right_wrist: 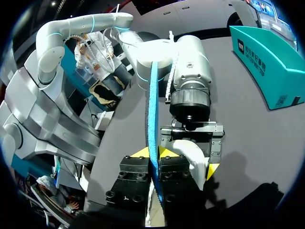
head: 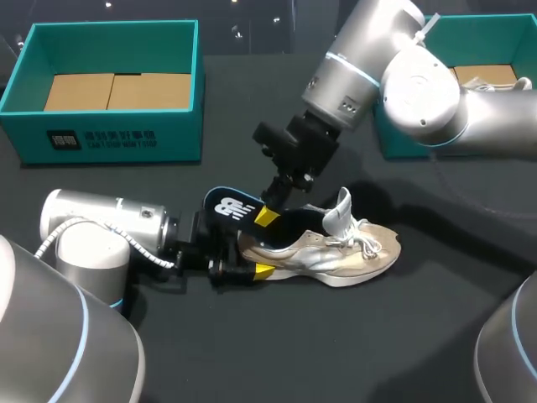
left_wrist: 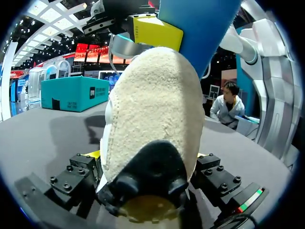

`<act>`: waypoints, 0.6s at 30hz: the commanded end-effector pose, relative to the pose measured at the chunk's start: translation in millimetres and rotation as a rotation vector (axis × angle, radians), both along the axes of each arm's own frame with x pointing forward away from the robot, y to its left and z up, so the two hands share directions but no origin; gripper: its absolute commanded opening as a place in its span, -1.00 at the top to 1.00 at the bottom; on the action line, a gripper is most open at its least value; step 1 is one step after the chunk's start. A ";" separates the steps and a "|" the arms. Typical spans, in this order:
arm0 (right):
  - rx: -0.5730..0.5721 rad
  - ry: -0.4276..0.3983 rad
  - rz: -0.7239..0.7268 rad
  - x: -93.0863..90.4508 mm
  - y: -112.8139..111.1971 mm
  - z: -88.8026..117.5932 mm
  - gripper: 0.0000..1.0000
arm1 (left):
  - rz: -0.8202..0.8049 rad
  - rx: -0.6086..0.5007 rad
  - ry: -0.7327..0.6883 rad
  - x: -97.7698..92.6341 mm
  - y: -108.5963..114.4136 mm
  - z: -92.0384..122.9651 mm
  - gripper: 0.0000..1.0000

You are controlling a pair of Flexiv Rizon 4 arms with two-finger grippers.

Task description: Take the shoe out of the shoebox, open the shoe tongue, remove and reinsert the insole, then place the shoe into the shoebox

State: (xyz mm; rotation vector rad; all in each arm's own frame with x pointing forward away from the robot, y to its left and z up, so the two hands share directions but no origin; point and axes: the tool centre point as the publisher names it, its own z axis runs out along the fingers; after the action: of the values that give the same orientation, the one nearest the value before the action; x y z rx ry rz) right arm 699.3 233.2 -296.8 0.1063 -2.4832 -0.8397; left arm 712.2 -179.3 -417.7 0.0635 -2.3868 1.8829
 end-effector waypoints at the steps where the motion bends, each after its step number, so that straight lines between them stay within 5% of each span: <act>1: -0.001 -0.008 -0.008 -3.0 -3.3 1.9 1.00 | 0.001 0.001 0.000 0.3 -0.5 -2.7 1.00; 7: 0.020 -0.005 -0.002 -6.9 0.4 6.6 1.00 | 0.001 0.001 0.000 0.3 -0.5 -2.7 1.00; 13: 0.138 -0.047 -0.005 -16.3 4.7 65.7 1.00 | 0.001 0.001 0.000 0.3 -0.5 -2.7 1.00; 18: 0.303 0.035 -0.106 -17.4 -9.7 103.6 1.00 | 0.001 0.001 0.000 0.3 -0.5 -2.7 1.00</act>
State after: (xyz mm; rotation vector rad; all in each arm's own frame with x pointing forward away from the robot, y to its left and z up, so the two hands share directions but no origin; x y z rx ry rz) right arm 693.8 253.8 -205.0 0.1302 -2.3754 -1.1010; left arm 712.2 -179.4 -417.7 0.0635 -2.3868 1.8828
